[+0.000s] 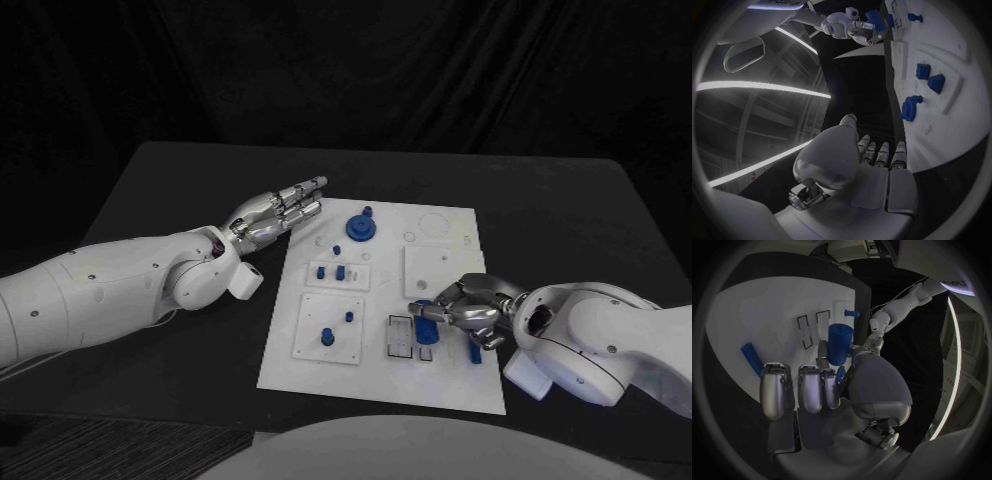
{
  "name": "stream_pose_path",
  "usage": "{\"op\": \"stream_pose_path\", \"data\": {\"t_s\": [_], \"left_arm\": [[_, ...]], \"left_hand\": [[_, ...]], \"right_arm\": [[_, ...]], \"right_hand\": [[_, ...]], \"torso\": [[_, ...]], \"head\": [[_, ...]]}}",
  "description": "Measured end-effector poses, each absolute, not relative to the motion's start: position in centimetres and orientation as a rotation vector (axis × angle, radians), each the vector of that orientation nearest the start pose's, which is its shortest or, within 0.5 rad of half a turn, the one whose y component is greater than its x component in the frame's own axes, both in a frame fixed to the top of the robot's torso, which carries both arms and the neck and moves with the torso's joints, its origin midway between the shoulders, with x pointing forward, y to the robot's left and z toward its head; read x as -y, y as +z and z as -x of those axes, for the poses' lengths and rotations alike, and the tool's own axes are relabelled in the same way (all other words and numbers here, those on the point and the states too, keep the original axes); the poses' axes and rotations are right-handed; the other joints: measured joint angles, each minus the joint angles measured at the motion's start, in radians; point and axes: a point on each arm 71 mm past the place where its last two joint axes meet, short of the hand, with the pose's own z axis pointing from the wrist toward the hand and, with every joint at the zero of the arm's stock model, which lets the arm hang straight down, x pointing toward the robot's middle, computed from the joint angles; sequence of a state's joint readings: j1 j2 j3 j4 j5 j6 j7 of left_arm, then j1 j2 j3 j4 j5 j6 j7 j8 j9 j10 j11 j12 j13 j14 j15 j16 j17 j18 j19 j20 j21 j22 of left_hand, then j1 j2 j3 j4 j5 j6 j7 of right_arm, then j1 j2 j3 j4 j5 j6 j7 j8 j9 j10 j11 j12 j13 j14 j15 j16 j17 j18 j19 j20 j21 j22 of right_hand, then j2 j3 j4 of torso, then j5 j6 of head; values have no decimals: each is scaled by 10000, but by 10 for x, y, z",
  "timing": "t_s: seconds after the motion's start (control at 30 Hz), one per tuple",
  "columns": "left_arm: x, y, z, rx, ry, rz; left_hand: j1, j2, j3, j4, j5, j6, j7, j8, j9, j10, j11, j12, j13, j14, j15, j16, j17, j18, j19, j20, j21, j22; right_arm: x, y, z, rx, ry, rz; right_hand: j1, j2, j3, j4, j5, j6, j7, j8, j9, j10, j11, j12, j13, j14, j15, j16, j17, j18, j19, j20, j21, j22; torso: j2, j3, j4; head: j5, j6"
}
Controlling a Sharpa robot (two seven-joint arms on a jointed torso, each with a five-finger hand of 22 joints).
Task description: Assemble the parts on the task board
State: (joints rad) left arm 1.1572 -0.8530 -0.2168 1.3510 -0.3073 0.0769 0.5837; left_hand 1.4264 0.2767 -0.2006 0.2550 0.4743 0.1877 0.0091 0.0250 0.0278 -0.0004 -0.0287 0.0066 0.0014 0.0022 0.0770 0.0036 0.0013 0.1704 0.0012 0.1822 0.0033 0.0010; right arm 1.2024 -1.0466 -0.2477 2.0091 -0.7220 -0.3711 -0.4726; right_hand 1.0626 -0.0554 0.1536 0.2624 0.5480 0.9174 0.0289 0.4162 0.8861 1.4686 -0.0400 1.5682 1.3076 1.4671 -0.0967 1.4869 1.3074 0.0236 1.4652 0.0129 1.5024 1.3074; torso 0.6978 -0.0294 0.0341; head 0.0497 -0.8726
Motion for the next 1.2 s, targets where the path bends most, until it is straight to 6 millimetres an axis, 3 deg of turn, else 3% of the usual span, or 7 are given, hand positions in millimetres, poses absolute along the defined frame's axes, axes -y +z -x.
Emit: {"op": "stream_pose_path", "data": {"t_s": [0.13,0.17,0.3,0.33,0.57,0.9,1.2], "left_arm": [[-243,-256,-466,-17169,-16756,7144],[-242,-256,-466,-17175,-16761,7143],[-242,-256,-466,-17191,-16768,7146],[-242,-256,-466,-17195,-16768,7147],[-242,-257,-466,-17222,-16774,7152],[-242,-257,-467,-17298,-16811,7159],[-241,-257,-466,-17349,-16819,7171]], "left_hand": [[0,0,0,0,0,0,0,0,0,0,0,0,1,0,0,0,-3,0,0,0,0,0],[0,0,0,0,-1,0,0,0,0,0,0,0,1,0,0,0,-4,0,0,0,0,0],[0,0,0,0,-1,0,0,0,0,0,0,0,2,0,0,0,-5,-1,0,0,0,1],[0,0,0,0,-1,0,0,0,0,0,0,0,2,0,0,0,-5,0,0,0,0,1],[0,0,-1,0,-1,0,0,0,-1,0,0,0,3,-38,37,0,-4,0,-37,36,0,2],[39,39,27,-27,-5,36,36,0,-2,0,0,0,-2,-18,129,0,-2,-1,-1,72,0,3],[39,39,27,-27,-6,36,36,0,-2,0,0,0,-5,-18,128,0,1,-2,-1,72,0,4]], "right_arm": [[184,-244,-343,-22985,7516,-6784],[183,-245,-342,-22977,7496,-6775],[181,-250,-341,-22974,7410,-6691],[180,-251,-341,-22975,7396,-6664],[176,-256,-339,-22977,7298,-6380],[172,-259,-339,-23000,7207,-6006],[171,-261,-340,-23227,7056,-5740]], "right_hand": [[-51,51,48,-102,-570,-244,54,87,62,0,0,0,0,0,0,-40,0,0,0,0,-79,0],[-132,81,447,-502,-794,-326,112,87,57,-1,2,0,0,0,1,-70,0,0,0,0,-108,0],[-208,77,547,-683,-1368,-506,168,170,19,-26,27,0,-1,0,1,-70,0,0,0,0,-137,0],[-238,50,779,-915,-1479,-536,181,170,-10,-41,43,0,-1,-1,1,-70,0,-1,0,0,-155,0],[-262,26,866,-1141,-1896,-661,196,230,-32,-13,71,0,-2,-1,1,-112,0,0,0,0,-155,-1],[-330,39,878,-1153,-2167,-767,231,232,-88,-49,106,0,-2,-37,38,-151,-1,0,14,56,-251,7],[-709,-26,113,-664,-3504,-1051,298,491,-203,-54,173,0,-2,-1,74,-232,0,0,34,106,-477,6]], "torso": [[7,3,-6],[7,3,-6],[4,3,0],[4,3,1],[-6,7,2],[-21,1,-5],[-16,-2,6]], "head": [[-2,0],[-5,0],[-6,0],[-7,0],[26,0],[19,0],[47,0]]}}
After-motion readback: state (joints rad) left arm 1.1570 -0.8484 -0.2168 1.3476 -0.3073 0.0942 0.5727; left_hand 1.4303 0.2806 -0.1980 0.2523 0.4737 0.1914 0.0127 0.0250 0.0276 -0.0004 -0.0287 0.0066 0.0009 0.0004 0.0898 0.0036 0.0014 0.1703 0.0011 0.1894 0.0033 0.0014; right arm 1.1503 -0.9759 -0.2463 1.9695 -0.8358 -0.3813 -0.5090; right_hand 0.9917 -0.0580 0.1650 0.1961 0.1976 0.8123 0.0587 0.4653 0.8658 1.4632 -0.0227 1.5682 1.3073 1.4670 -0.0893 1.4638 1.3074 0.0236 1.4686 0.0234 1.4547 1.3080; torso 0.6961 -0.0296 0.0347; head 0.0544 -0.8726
